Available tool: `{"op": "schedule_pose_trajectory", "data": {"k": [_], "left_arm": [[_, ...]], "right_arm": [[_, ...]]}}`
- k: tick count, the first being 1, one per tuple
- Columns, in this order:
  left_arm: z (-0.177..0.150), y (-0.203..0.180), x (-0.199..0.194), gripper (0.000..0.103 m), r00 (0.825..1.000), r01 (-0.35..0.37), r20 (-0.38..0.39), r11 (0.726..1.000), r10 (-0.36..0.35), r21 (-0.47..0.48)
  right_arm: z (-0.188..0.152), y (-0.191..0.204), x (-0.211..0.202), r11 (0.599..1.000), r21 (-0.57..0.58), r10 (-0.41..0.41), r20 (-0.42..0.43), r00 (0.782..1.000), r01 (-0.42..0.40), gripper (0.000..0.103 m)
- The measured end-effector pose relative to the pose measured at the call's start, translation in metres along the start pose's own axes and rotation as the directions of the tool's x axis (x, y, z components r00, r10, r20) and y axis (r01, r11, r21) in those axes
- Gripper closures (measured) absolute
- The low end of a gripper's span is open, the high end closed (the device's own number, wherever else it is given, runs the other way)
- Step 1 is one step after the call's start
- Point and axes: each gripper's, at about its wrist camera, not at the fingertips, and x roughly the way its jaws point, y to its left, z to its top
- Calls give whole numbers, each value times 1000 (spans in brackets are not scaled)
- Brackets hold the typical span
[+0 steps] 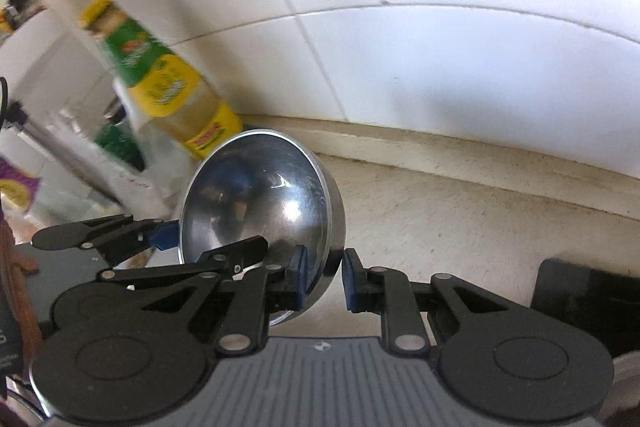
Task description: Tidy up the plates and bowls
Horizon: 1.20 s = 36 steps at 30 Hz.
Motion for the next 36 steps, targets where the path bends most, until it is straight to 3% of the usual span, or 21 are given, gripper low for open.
{"op": "schedule_pose_trajectory", "data": {"k": [9, 22, 30, 33, 36], "left_arm": [[-46, 9, -61, 44, 1000, -2, 16, 1000, 1, 29], [-90, 33, -58, 44, 998, 19, -52, 1000, -19, 8], [-89, 38, -49, 45, 996, 38, -80, 999, -38, 7], [-89, 39, -45, 43, 997, 31, -78, 999, -30, 22], [-89, 41, -51, 33, 999, 9, -51, 999, -7, 36]], "right_arm": [[-36, 45, -32, 997, -73, 31, -18, 999, -33, 60], [-75, 70, -3, 995, -86, 31, -153, 988, -45, 60], [-79, 74, 5, 996, -92, 3, -183, 983, -20, 60], [-78, 75, 6, 996, -94, -14, -190, 982, -4, 58], [-74, 75, 1, 994, -107, -49, -166, 985, 31, 55]]}}
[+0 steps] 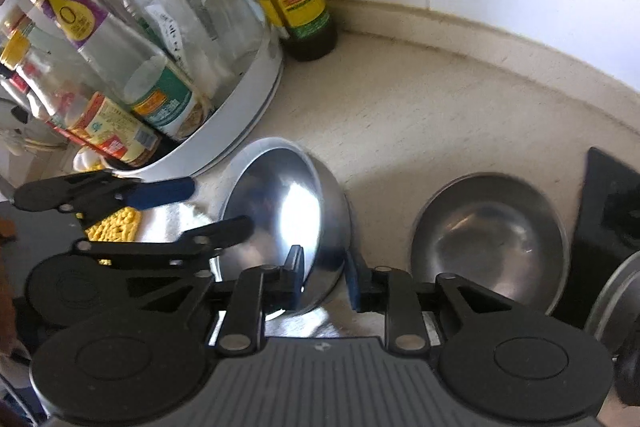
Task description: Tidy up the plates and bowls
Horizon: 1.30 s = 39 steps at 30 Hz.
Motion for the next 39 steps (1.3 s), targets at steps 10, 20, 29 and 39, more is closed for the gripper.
{"op": "schedule_pose_trajectory", "data": {"k": [10, 20, 29, 39], "left_arm": [[4, -9, -13, 27, 999, 32, 33, 999, -33, 26], [17, -63, -5, 21, 994, 104, 24, 986, -108, 132], [41, -92, 21, 17, 990, 142, -23, 980, -140, 141], [61, -110, 55, 17, 987, 151, -78, 973, -139, 177]], "right_arm": [[-4, -17, -34, 999, 26, -20, 75, 997, 18, 55], [-35, -67, -56, 988, 133, -87, 85, 993, 75, 55], [-54, -116, -61, 962, 262, -107, 78, 991, 83, 53], [-59, -140, -45, 940, 340, -62, 65, 996, 36, 49]]}}
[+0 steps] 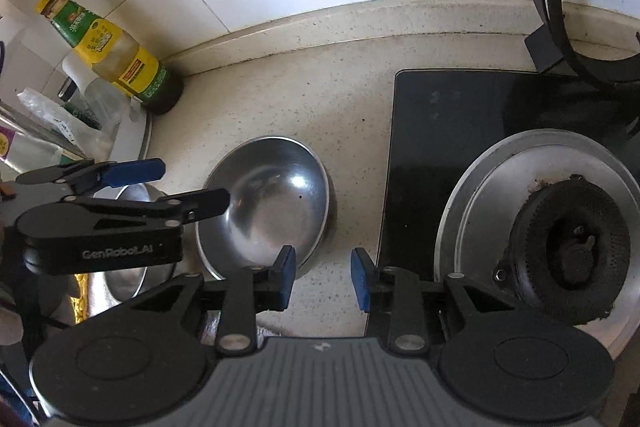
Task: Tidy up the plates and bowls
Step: 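Close both grippers on the rim of the steel bowl by the stove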
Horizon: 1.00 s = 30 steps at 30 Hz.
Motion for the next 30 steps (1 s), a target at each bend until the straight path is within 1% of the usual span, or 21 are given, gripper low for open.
{"op": "schedule_pose_trajectory", "data": {"k": [4, 10, 15, 17, 19, 22, 23, 24, 25, 26, 27, 30], "left_arm": [[4, -4, 15, 17, 1000, 12, -27, 1000, -11, 22], [10, -12, 37, 17, 998, 11, -61, 999, -8, 48], [7, -12, 52, 20, 994, 10, -109, 999, -4, 53], [5, -12, 56, 22, 992, 25, -126, 998, -17, 57], [4, -15, 59, 21, 990, 39, -139, 997, -30, 66], [2, -17, 58, 22, 991, 45, -132, 997, -35, 70], [3, -19, 57, 23, 991, 50, -130, 996, -40, 76], [2, -20, 55, 26, 990, 57, -130, 995, -47, 81], [2, -22, 53, 33, 990, 65, -128, 994, -53, 87], [1, -24, 51, 37, 990, 71, -125, 993, -58, 97], [0, -26, 49, 46, 990, 76, -127, 992, -63, 105], [-2, -32, 46, 47, 991, 69, -123, 990, -54, 120]], "right_arm": [[3, -3, 6, 1000, 20, 7, -6, 1000, -7, 45], [2, -5, 18, 999, 37, 19, -30, 999, -18, 44], [0, -10, 23, 998, 45, 46, -22, 999, -45, 44], [-1, -12, 25, 997, 57, 60, -24, 998, -58, 44], [-1, -13, 26, 996, 58, 64, -14, 998, -63, 44], [-3, -15, 31, 995, 70, 70, -1, 998, -70, 46], [-3, -15, 33, 994, 77, 74, -5, 997, -74, 50], [-3, -16, 35, 994, 82, 79, -11, 997, -78, 55], [-3, -16, 36, 993, 86, 86, -14, 996, -84, 57], [-3, -15, 35, 993, 84, 84, -13, 996, -82, 57], [-3, -14, 34, 994, 77, 82, -9, 997, -81, 58], [-2, -12, 30, 996, 63, 65, -7, 998, -64, 60]]}}
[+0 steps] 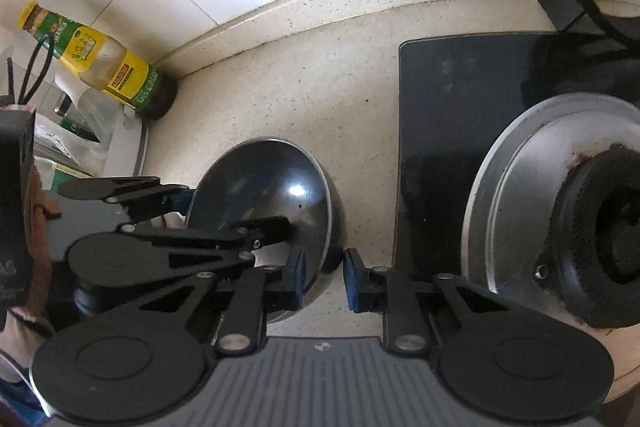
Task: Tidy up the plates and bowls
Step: 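Close both grippers on the rim of the steel bowl by the stove, then carry the held steel bowl onto the nested bowls and open both grippers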
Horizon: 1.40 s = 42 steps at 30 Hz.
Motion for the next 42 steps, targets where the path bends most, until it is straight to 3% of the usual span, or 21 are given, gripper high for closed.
{"op": "schedule_pose_trajectory", "data": {"k": [11, 16, 19, 20, 22, 29, 33, 36, 42], "left_arm": [[-5, -7, -13, 46, 999, -1, 36, 1000, 1, -2], [-3, -9, -6, 36, 1000, -3, 28, 1000, 3, 1], [-2, -5, 3, 35, 1000, -9, 5, 1000, 9, -5], [-2, -4, 4, 33, 1000, -14, 6, 1000, 14, -4], [-2, -1, 5, 21, 1000, -23, 6, 1000, 23, -2], [2, 11, 9, 20, 1000, -20, -2, 999, 20, -29], [1, 8, 7, 25, 1000, -8, 1, 1000, 8, -20], [-3, 1, 1, 47, 1000, -4, 27, 1000, 4, -4], [-3, -10, -16, 48, 997, -17, 78, 1000, 15, 16]], "right_arm": [[0, -2, -14, 1000, 2, 0, 27, 1000, 0, 64], [3, -2, -9, 1000, 10, -1, 20, 1000, 1, 64], [7, -3, -1, 999, 29, -14, 4, 1000, 14, 63], [7, -4, 0, 999, 37, -13, 4, 1000, 13, 59], [8, -8, -1, 998, 56, 1, 4, 1000, -1, 57], [11, -16, 3, 996, 85, -11, 0, 1000, 11, 52], [8, -11, 7, 998, 58, 22, -3, 1000, -22, 51], [3, -7, 10, 999, 23, 22, 12, 1000, -22, 57], [1, -10, 4, 999, 37, 15, 10, 1000, -16, 62]]}}
